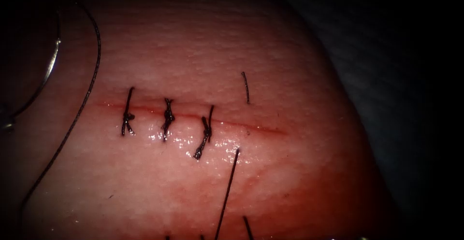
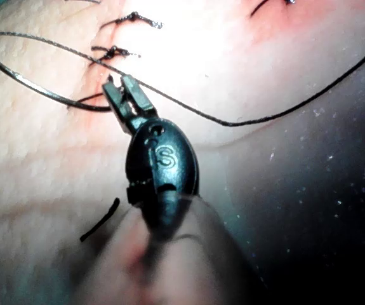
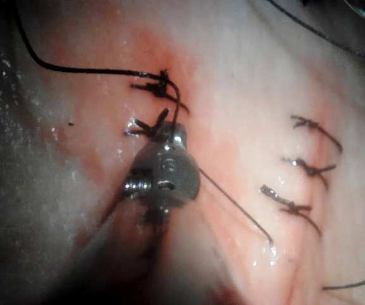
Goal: Wound Closure
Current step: With the right grasper adjust the suture tail.
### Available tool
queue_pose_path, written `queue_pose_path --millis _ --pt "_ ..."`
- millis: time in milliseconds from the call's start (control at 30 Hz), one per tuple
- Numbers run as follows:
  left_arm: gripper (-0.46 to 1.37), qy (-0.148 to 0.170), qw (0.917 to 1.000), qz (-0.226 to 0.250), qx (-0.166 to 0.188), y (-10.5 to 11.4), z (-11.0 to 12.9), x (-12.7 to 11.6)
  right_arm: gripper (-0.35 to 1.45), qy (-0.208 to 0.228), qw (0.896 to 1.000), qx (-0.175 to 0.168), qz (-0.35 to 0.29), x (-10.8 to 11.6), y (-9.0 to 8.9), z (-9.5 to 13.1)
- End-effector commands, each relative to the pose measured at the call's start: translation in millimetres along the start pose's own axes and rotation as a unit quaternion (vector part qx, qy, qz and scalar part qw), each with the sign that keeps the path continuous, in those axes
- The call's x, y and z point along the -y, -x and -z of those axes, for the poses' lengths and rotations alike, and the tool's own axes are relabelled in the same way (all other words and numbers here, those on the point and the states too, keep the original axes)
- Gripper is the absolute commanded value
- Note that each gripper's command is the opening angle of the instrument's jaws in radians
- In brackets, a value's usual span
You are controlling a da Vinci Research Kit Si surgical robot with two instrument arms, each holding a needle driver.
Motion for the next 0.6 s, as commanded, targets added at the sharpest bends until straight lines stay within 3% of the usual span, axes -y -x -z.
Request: queue_pose_path --millis 33,100,200,400,600 --pt "-0.35 0.002 1.0 0.0 0.0 0.1 -0.1 -0.1 0.95 0.009 1.0 0.001 0.0 -0.1 0.1 0.2" --pt "-0.35 0.002 1.0 0.0 0.0 0.1 -0.1 0.0 1.28 0.027 1.0 0.001 0.004 -0.7 0.3 0.5" --pt "-0.35 0.003 1.0 -0.001 0.001 0.1 -0.1 0.0 1.44 0.051 0.998 0.006 0.021 -1.8 1.3 1.4" --pt "-0.35 0.004 1.0 -0.001 0.0 0.2 -0.1 0.0 1.43 0.088 0.994 0.069 0.018 -4.4 4.3 5.3" --pt "-0.35 0.004 1.0 -0.001 0.0 0.2 -0.1 0.0 1.28 0.112 0.987 0.116 0.003 -7.0 6.5 8.6"
